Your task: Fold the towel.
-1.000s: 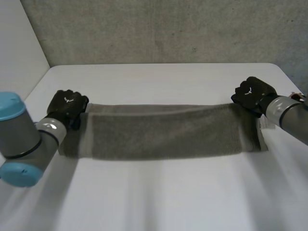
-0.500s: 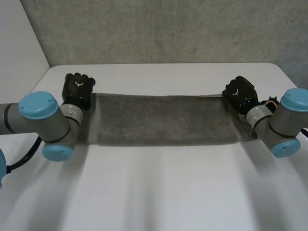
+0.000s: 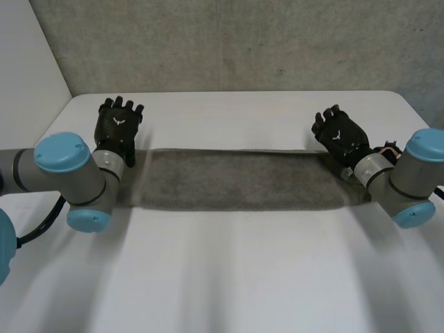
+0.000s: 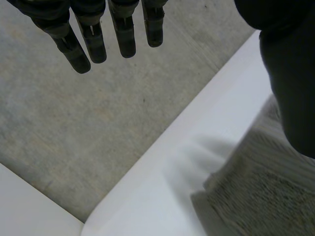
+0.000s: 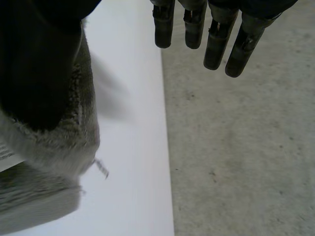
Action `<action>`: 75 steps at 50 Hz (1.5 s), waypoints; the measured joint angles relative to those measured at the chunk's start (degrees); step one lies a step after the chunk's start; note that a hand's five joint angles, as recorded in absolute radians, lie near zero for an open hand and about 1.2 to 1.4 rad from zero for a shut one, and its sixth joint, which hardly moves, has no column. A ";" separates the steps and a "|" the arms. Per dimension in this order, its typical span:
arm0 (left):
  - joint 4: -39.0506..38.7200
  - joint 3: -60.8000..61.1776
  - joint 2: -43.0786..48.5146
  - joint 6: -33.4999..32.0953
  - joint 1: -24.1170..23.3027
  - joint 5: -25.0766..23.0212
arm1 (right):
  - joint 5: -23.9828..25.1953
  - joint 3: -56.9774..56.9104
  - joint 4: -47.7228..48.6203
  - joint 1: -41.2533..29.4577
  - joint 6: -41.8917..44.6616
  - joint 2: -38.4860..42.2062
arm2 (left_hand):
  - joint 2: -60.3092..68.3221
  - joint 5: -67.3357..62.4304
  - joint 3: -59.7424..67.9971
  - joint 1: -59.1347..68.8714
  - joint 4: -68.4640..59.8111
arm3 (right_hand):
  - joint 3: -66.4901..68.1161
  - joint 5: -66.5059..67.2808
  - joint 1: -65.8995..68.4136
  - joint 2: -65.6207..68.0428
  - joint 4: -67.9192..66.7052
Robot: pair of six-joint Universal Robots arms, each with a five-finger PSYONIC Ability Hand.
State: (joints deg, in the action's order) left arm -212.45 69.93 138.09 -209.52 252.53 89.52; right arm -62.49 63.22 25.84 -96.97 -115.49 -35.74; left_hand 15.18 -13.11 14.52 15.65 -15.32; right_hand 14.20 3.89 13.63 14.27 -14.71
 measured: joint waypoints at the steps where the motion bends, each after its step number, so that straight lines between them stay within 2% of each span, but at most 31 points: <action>1: 0.07 0.19 -0.71 0.06 -0.09 0.05 | -0.24 0.23 0.01 -0.03 -0.88 -0.84 | 0.00 0.03 -0.01 -0.03 0.00 | 0.00 0.00 0.00 0.00 0.00; 5: 0.28 1.21 -3.59 0.27 -0.27 0.12 | -1.78 1.57 0.04 -0.17 -5.09 -4.92 | 0.00 0.19 -0.02 -0.09 0.00 | 0.00 0.00 -0.03 0.00 0.00; 13: 0.54 6.26 -11.20 1.00 -0.30 -0.17 | -7.08 7.43 -2.00 0.00 -21.39 -17.22 | -0.01 0.20 -0.26 -0.22 0.00 | 0.00 0.00 -0.26 0.00 0.00; 18: 0.55 11.68 -15.13 1.84 -0.22 -0.51 | -7.80 11.27 -9.37 0.50 -32.11 -24.43 | -0.01 0.21 -0.26 -0.26 0.00 | 0.00 0.00 -0.27 0.00 0.00; 22: 0.56 15.05 -16.74 2.17 -0.07 -0.76 | -7.52 12.24 -16.64 1.70 -35.85 -26.94 | -0.01 0.21 -0.26 -0.27 0.00 | 2.15 2.63 2.60 2.08 -1.61; 27: 0.56 17.50 -17.85 2.26 0.29 -0.92 | -7.00 11.84 -23.33 3.63 -36.31 -27.50 | -0.01 0.20 -0.26 -0.27 0.00 | 4.38 6.17 5.52 4.10 -4.29; 34: 0.55 18.10 -18.17 2.31 0.62 -1.00 | -7.53 10.37 -24.83 5.13 -31.92 -25.86 | -0.01 0.21 -0.26 -0.28 0.00 | 5.33 7.58 6.70 4.53 -5.40; 42: 0.55 18.84 -19.31 3.22 0.61 -1.09 | -14.35 11.09 -19.80 5.06 -19.53 -23.92 | -0.01 0.20 -0.26 -0.28 0.00 | 5.33 7.37 6.70 4.53 -5.40; 49: 0.59 19.47 -20.57 4.28 0.52 -1.41 | -17.39 12.78 -17.95 4.82 -16.95 -23.85 | -0.01 0.21 -0.26 -0.29 0.00 | 7.49 9.26 8.43 6.44 -7.32; 55: 0.60 21.03 -21.92 4.46 0.54 -1.60 | -15.63 17.09 -20.80 4.60 -19.07 -25.20 | -0.01 0.20 -0.26 -0.30 0.00 | 13.34 14.29 13.72 13.08 -13.15; 65: 0.56 24.21 -23.62 4.54 0.41 -2.68 | -7.23 25.56 -24.30 5.28 -26.51 -27.71 | -0.01 0.20 -0.26 -0.31 0.00 | 13.53 14.62 14.28 13.10 -13.20; 75: 0.55 25.24 -23.79 6.05 0.08 -3.01 | -6.28 25.70 -22.17 5.49 -26.85 -24.08 | -0.01 0.21 -0.26 -0.31 0.00 | 20.12 20.65 20.82 19.74 -19.44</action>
State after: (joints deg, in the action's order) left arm -211.90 95.17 114.30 -203.47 252.61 86.51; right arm -68.77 88.92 3.67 -91.48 -142.35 -59.82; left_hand 15.17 -12.90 14.26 15.34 -15.32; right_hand 34.32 24.54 34.45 34.01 -34.15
